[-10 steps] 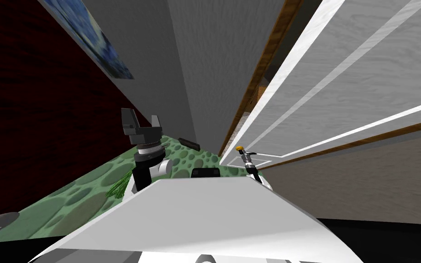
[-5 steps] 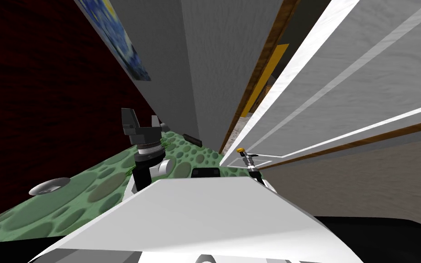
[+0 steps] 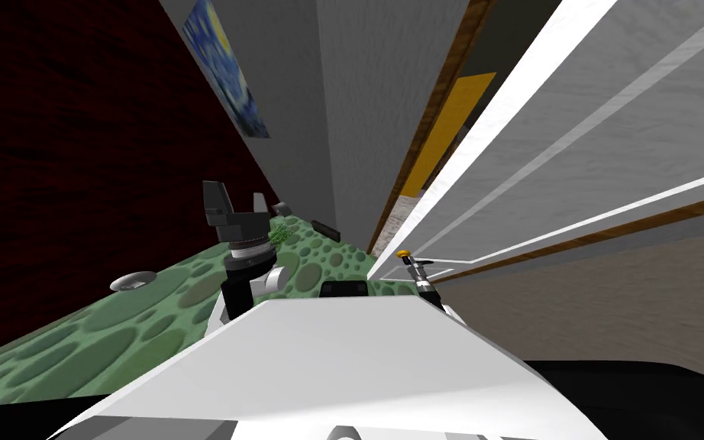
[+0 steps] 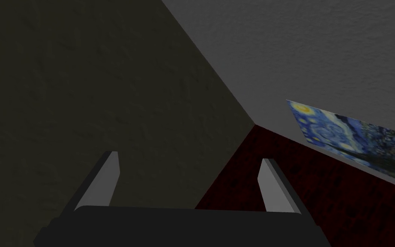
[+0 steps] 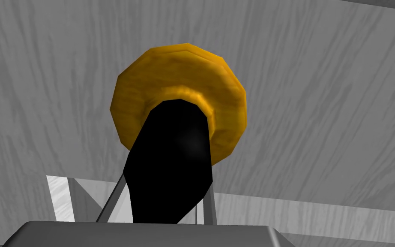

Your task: Pull the door open

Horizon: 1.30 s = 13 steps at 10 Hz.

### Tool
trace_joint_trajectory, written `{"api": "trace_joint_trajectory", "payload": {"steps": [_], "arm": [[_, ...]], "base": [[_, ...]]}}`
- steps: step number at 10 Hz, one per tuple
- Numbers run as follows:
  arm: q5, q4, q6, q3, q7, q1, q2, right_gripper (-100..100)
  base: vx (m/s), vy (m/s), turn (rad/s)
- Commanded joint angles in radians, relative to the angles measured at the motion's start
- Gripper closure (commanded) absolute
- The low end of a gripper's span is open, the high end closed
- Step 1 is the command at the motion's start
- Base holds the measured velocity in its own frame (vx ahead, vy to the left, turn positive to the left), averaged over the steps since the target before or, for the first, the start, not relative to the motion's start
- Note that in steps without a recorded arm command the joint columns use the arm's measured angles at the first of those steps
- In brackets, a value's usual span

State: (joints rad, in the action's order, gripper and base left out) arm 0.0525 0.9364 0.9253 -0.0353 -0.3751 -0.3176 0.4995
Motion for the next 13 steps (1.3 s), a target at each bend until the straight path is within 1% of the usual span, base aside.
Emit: {"api": "trace_joint_trajectory", "payload": {"steps": [1, 4, 5, 8, 9, 10, 11, 13], "arm": [[-0.002, -0.012, 0.029, 0.004, -0.009, -0.009, 0.010, 100], [-0.004, -0.029, 0.071, 0.010, -0.023, -0.024, 0.026, 100], [-0.005, -0.037, 0.091, 0.013, -0.030, -0.032, 0.034, 100], [-0.007, -0.053, 0.128, 0.019, -0.042, -0.046, 0.049, 100], [-0.009, -0.055, 0.120, 0.022, -0.040, -0.039, 0.042, 100], [-0.011, -0.069, 0.142, 0.026, -0.046, -0.045, 0.047, 100], [-0.011, -0.072, 0.147, 0.026, -0.047, -0.046, 0.048, 100], [-0.013, -0.085, 0.169, 0.028, -0.052, -0.050, 0.055, 100]], "base": [[-0.270, -0.083, 0.232], [-0.216, -0.076, 0.175], [-0.242, -0.053, 0.205], [-0.232, -0.057, 0.141], [-0.095, -0.026, 0.032], [-0.128, -0.061, 0.174], [-0.201, -0.078, 0.187], [-0.186, -0.036, 0.134]]}}
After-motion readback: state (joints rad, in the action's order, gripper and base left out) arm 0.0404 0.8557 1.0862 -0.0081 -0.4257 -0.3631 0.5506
